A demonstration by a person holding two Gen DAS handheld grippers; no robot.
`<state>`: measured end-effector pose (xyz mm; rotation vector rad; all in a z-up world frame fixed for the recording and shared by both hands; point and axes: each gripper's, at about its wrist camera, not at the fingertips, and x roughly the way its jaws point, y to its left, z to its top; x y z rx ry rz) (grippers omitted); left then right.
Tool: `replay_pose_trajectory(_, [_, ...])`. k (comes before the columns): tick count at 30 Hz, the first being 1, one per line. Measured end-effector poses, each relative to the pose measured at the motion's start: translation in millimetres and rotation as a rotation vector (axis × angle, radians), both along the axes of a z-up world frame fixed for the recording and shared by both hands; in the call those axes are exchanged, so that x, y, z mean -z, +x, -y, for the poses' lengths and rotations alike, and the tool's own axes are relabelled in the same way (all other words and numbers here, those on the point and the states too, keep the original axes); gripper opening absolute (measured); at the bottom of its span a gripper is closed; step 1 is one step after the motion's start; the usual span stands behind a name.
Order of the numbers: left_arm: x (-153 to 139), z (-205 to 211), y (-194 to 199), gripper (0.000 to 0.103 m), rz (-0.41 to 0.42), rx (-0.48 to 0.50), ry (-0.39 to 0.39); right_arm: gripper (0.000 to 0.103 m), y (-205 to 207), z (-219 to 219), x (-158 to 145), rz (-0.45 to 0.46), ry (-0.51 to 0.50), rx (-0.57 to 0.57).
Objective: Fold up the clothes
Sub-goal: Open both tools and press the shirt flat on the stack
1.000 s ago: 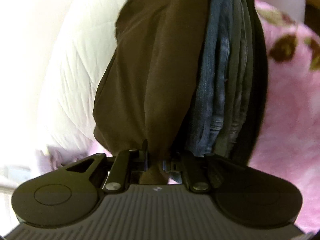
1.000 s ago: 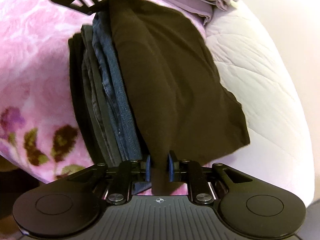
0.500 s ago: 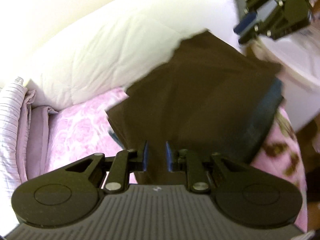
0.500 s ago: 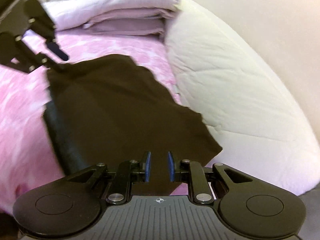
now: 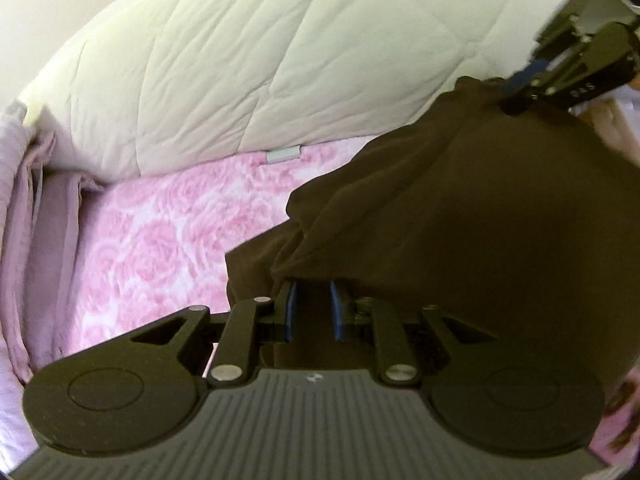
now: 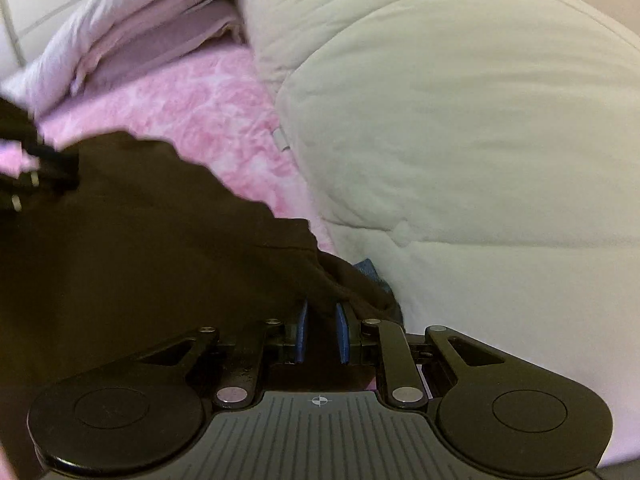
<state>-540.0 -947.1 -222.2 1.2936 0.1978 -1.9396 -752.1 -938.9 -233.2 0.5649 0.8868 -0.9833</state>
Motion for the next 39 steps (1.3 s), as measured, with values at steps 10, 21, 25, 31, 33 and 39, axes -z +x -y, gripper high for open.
replay_pose_trajectory(10, [-19,-84,34,0.016,-0.08,-0.017,0.084,0.018,8,-104,-42,0.143,0.065,-0.03])
replay_pose_trajectory(21, [-9,-105,43,0.016,-0.084,-0.136,0.124,0.019,23,-134,-17,0.116,0.14,0.002])
replay_pose_trajectory(25, [-1,-107,32,0.016,-0.051,-0.138,0.117,0.019,23,-141,-13,0.106,0.138,0.004])
replay_pose_trajectory(31, [-17,-114,32,0.033,-0.065,-0.206,0.115,0.039,16,-150,-32,0.107,0.111,0.076])
replay_pose_trajectory(33, [-25,-127,37,0.057,-0.07,-0.238,0.1,0.058,12,-161,-39,0.094,0.092,0.098])
replay_pose_trajectory(39, [-42,-184,52,0.07,-0.16,-0.306,0.095,0.069,10,-213,-56,0.095,0.065,0.225])
